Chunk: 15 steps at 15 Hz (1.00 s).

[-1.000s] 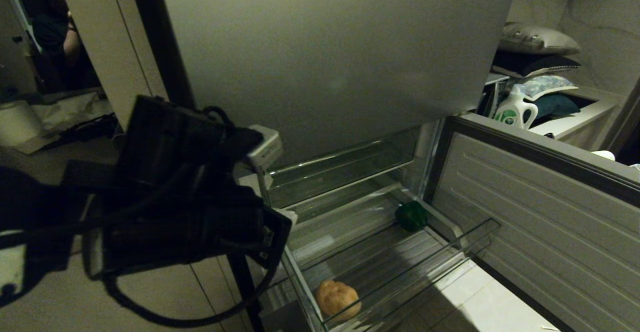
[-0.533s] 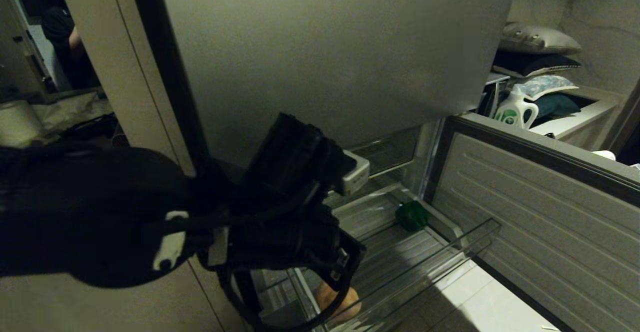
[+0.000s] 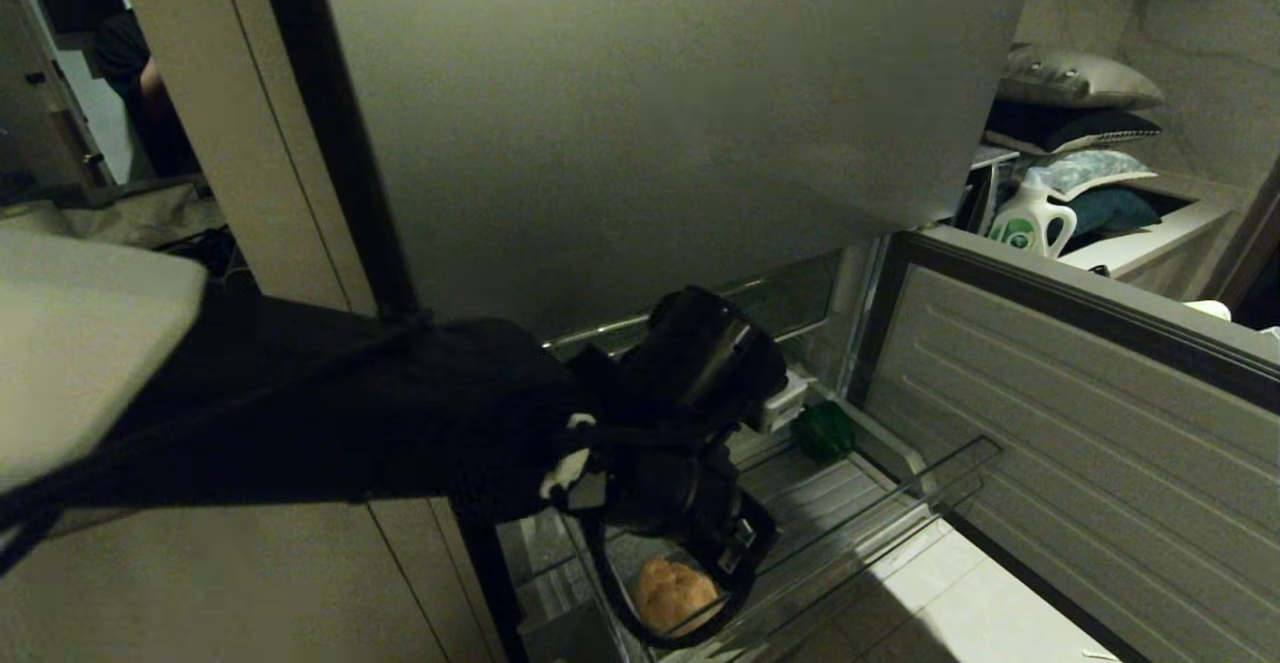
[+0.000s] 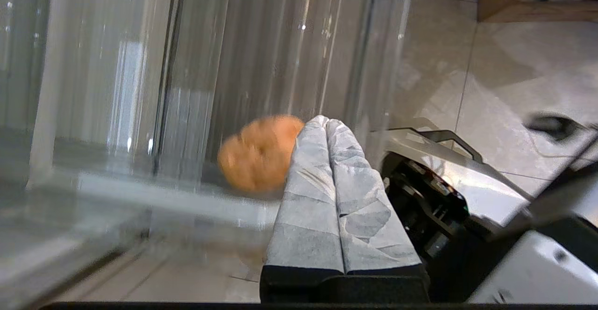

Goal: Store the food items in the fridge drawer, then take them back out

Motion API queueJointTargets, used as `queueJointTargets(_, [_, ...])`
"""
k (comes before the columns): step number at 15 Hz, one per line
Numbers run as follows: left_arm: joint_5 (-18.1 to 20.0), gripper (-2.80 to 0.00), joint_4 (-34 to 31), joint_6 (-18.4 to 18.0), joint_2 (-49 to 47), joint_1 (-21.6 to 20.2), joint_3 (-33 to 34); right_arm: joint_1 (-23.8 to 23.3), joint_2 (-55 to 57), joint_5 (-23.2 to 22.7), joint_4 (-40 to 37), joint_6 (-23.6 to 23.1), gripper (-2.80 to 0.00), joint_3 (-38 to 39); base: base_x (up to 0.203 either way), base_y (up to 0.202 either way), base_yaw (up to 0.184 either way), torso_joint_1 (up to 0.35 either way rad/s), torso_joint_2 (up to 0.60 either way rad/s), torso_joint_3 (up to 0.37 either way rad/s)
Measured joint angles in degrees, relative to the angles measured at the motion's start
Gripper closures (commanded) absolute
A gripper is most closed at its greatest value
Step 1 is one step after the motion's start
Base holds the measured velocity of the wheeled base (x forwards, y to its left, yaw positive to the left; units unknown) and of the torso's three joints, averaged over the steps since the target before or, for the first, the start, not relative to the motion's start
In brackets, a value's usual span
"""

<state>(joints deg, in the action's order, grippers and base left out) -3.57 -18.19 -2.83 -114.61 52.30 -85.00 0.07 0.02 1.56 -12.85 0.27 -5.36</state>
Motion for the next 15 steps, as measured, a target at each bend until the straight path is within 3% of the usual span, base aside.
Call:
queueJointTargets(10, [-0.1,0.0,-3.9,-7.1,-8.4,-4.9,-5.4,0.0,0.0,0.0,0.0,0.1,0.0,0.0,0.0,0.0,0.0,0.0,0.0,0.0])
queueJointTargets(11, [0.0,-2.8,-4.8,-7.7,-8.9,-5.2,-6.3,0.0,0.0,0.0,0.0,0.1,0.0,0.0,0.0,0.0,0.0,0.0,0.0,0.0])
queueJointTargets(15, [0.3,-2.8,-11.5,-8.3,-10.4,-5.6,-10.7,0.0,0.0,-0.1,-0.1,0.1,0.0,-0.1,0.0,0.0,0.0,0.0,0.0,0.0])
